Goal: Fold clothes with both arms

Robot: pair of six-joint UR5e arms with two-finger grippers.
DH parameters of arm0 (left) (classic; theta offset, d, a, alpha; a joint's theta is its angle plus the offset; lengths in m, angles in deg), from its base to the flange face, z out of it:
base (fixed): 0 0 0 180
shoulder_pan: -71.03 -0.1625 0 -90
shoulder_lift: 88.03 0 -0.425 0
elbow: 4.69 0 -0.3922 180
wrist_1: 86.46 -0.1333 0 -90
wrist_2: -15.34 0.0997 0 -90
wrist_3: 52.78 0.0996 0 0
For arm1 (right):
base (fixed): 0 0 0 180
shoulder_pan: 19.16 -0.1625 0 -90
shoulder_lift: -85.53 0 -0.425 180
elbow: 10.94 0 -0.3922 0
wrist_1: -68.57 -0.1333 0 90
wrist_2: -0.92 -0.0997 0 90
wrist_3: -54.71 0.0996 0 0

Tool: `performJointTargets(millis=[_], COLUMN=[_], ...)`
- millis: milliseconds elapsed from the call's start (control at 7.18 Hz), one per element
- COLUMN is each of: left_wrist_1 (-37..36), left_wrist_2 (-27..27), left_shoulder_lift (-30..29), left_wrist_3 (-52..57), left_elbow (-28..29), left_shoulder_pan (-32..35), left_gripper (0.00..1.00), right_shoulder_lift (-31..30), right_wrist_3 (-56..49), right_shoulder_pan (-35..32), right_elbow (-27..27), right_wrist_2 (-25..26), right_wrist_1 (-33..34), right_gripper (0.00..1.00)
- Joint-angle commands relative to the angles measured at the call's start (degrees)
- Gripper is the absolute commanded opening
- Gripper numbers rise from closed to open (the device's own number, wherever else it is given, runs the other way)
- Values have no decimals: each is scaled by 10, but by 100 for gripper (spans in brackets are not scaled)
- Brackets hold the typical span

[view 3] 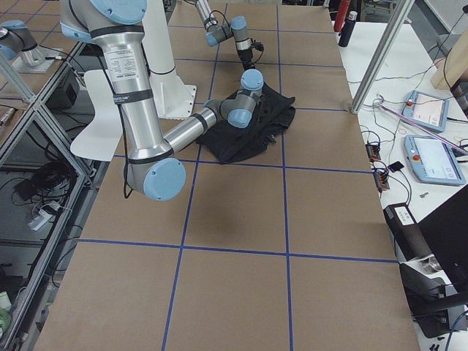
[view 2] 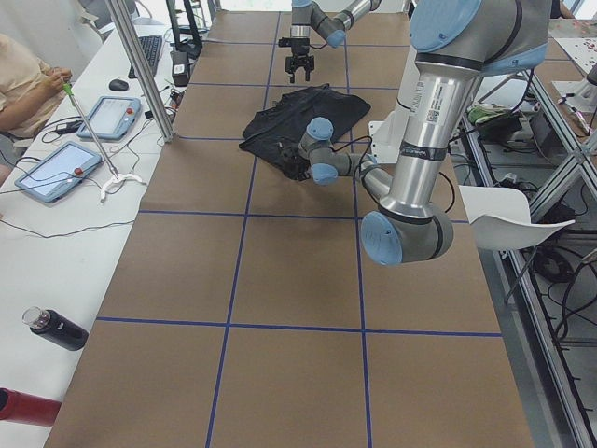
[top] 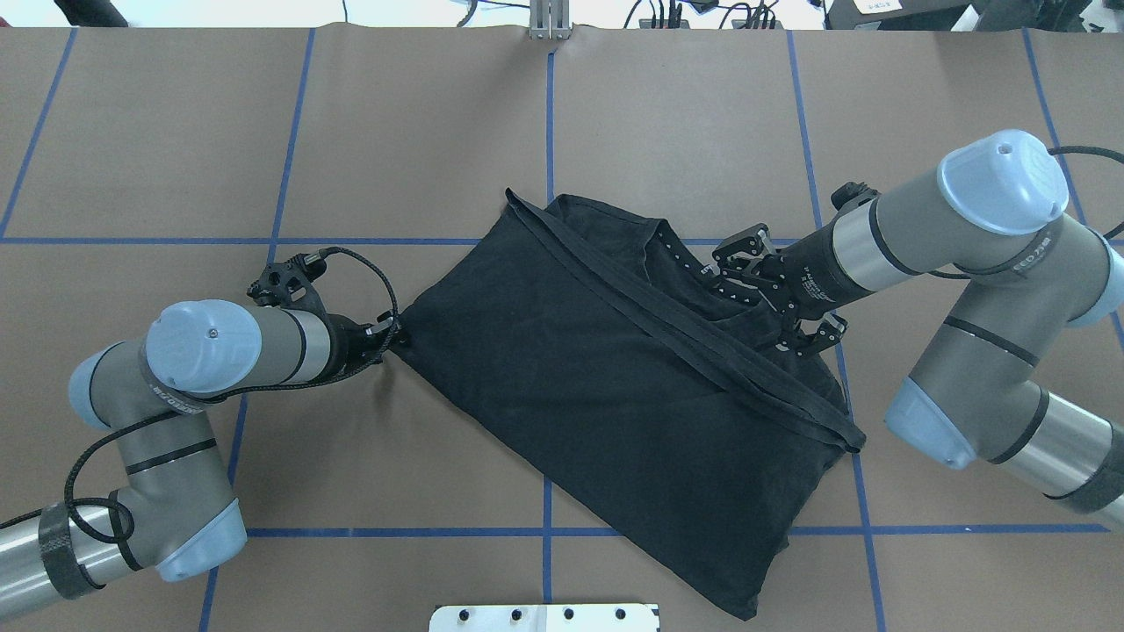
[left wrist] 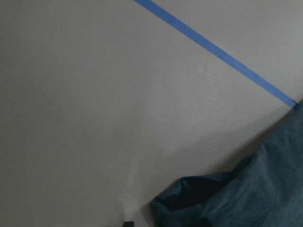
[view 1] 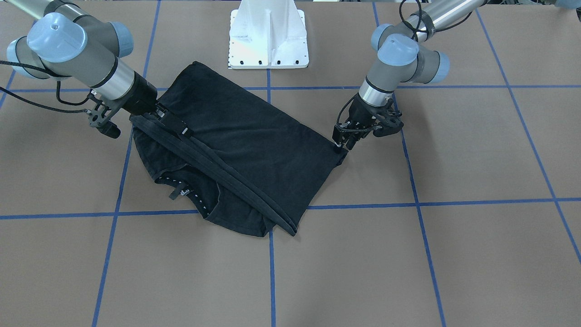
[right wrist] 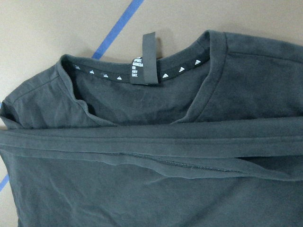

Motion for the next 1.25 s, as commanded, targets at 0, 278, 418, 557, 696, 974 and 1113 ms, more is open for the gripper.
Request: performJointTargets(millis=[0, 278, 418, 557, 696, 974, 1113], left_wrist_1=[-1, 0, 0, -1, 0, 7, 7], left_wrist_2=[1, 8, 9, 8, 7, 3, 2], left_shoulder_lift=[-7, -7, -7, -6, -6, -46, -90], left_wrist_3=[-4, -5, -5, -1, 23, 107, 130], left_elbow=[1, 3, -1, -14, -10, 26, 74], left_shoulder_pan=[0, 0, 4, 17, 28, 85, 120], left_gripper=[28, 0, 0, 0, 0, 0, 0], right_shoulder_lift=[0, -2, -3, -2, -2, -1, -1], right_wrist_3=[0, 0, 0, 0, 0, 0, 0], right_shoulder_pan=[-4, -5, -7, -12, -14, -19, -23], right_elbow=[0, 2, 3, 2, 1, 1, 1], right_wrist_2=[0, 0, 1, 0, 0, 1, 1], right_wrist_1=[0, 0, 0, 0, 0, 0, -1], right_gripper=[100, 100, 100, 100, 100, 100, 100])
